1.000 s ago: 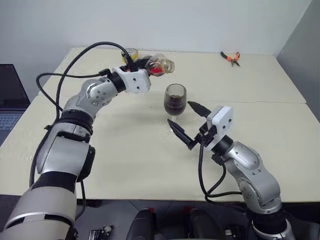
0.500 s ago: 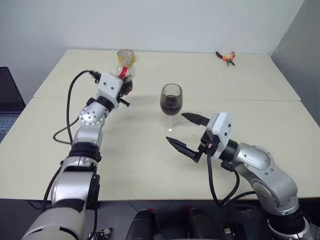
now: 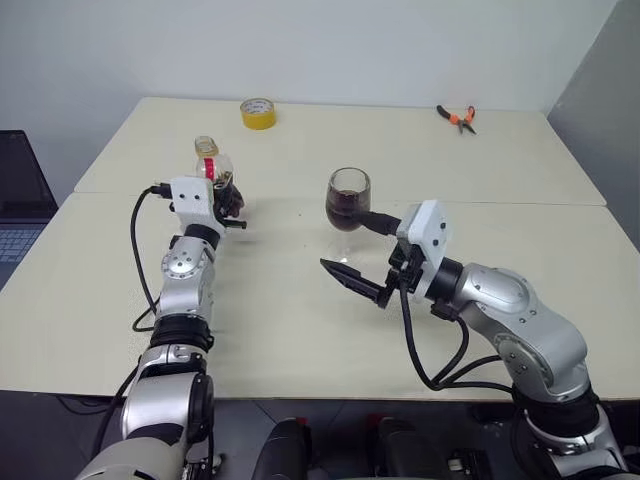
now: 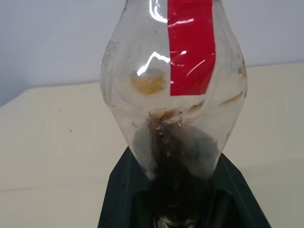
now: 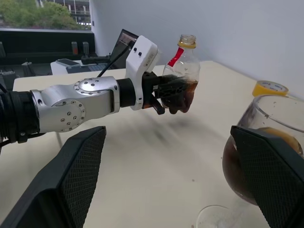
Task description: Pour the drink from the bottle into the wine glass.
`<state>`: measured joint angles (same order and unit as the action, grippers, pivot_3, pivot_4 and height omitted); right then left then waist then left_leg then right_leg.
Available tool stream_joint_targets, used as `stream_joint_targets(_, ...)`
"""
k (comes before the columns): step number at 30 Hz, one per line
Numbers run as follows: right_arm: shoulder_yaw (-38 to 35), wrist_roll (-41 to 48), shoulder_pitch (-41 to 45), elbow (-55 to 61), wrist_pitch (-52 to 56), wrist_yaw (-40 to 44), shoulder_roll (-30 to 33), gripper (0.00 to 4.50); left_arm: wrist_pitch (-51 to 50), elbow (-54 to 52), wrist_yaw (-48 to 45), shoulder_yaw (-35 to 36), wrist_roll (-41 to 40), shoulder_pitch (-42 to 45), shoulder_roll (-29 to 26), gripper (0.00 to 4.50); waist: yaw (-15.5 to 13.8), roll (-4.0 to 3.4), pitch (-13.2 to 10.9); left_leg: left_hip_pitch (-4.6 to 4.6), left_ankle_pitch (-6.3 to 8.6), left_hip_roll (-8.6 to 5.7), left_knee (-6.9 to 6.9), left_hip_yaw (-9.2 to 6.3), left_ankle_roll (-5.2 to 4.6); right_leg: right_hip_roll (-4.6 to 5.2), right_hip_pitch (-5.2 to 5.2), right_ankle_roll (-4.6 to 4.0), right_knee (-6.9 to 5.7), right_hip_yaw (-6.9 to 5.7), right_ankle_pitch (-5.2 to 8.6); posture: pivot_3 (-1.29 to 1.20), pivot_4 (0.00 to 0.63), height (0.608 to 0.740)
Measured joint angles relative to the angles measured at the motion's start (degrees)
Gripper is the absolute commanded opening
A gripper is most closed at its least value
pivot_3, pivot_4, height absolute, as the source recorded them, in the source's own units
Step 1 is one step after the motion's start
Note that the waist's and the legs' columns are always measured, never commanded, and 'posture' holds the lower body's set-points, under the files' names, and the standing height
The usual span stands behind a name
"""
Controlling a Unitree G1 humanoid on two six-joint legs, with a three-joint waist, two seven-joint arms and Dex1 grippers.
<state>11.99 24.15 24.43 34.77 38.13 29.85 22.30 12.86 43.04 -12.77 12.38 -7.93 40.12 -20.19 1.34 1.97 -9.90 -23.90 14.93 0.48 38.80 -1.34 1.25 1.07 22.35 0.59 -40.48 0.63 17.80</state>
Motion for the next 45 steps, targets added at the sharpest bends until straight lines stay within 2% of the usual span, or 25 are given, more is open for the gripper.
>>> stream_joint_targets(13,0.74,-0.32,1.22,-0.24,1.77,0.06,0.07,4.50,4.22,11.30,0.82,0.47,0.61,3.41,0.31,0.61,0.05,0.01,0.01,0.00,0.01,0.00,-0.01,-0.01,-0.01,0.00,0.00,0.00,0.00,-0.02,0.00,0.00,0.150,0.740)
stream_joint_targets(20,0.75,-0.33,1.11,-0.22,2.27,0.05,0.07,4.50,5.13,11.41,-0.50,1.04,-0.08,3.12,0.44,2.93,0.06,0.01,0.01,0.00,0.01,0.00,-0.01,0.00,-0.01,0.00,0.00,0.00,0.00,-0.01,0.00,0.00,0.150,0.740)
stream_joint_targets(24,0.75,-0.32,0.70,-0.20,2.29,0.10,0.22,4.50,5.19,8.08,-0.88,1.05,-0.11,0.22,0.63,4.33,0.13,0.01,0.01,0.01,0.01,0.02,-0.02,-0.01,-0.01,0.00,0.00,0.00,0.00,-0.01,0.00,0.00,0.150,0.740)
stream_joint_targets(25,0.75,-0.32,0.65,-0.19,2.29,0.13,0.22,4.50,5.14,7.36,-0.98,1.05,-0.11,-0.41,0.72,4.46,0.12,0.01,0.01,0.01,0.01,0.01,-0.02,-0.01,-0.01,0.00,0.00,0.00,0.00,-0.01,0.00,0.00,0.150,0.740)
stream_joint_targets(29,0.73,-0.48,-1.64,0.39,1.51,0.64,1.39,4.50,3.03,-1.30,-1.06,1.04,-0.35,-5.09,0.82,4.46,0.12,0.01,0.01,0.01,0.01,0.02,-0.03,0.00,0.00,0.01,-0.02,0.00,0.03,0.02,0.00,0.00,0.150,0.740)
stream_joint_targets(33,-0.41,-2.67,-9.52,1.68,-2.30,1.04,4.34,4.50,-5.63,-19.43,-0.22,1.23,-1.58,-15.94,0.72,4.46,0.14,0.01,0.01,0.01,0.02,0.05,-0.08,0.01,0.01,0.02,-0.03,0.00,0.09,0.05,0.00,0.00,0.150,0.740)
stream_joint_targets(36,-2.09,-5.09,-15.73,1.13,-7.26,-0.52,3.75,4.50,-12.36,-33.89,0.23,1.06,-1.68,-24.69,0.13,4.46,0.12,0.00,0.03,0.06,0.02,0.06,-0.08,0.00,0.00,0.01,-0.08,0.00,0.07,0.06,0.00,0.00,0.150,0.740)
stream_joint_targets(39,-4.45,-8.41,-19.74,-2.92,-14.39,-3.70,0.65,4.50,-17.82,-45.07,2.13,0.87,-0.71,-30.95,0.19,4.46,-0.02,-0.01,0.06,0.11,0.03,0.06,-0.08,-0.01,-0.01,0.01,-0.12,0.00,0.07,0.05,0.00,0.00,0.150,0.740)
stream_joint_targets(45,-8.21,-12.92,-24.22,-12.18,-29.22,-11.29,-9.12,4.50,-21.55,-50.62,4.20,0.31,-0.23,-34.05,3.05,4.46,-0.35,-0.07,0.18,0.12,0.03,0.04,-0.10,0.03,-0.01,-0.01,-0.14,0.01,0.11,0.08,0.00,0.00,0.150,0.740)
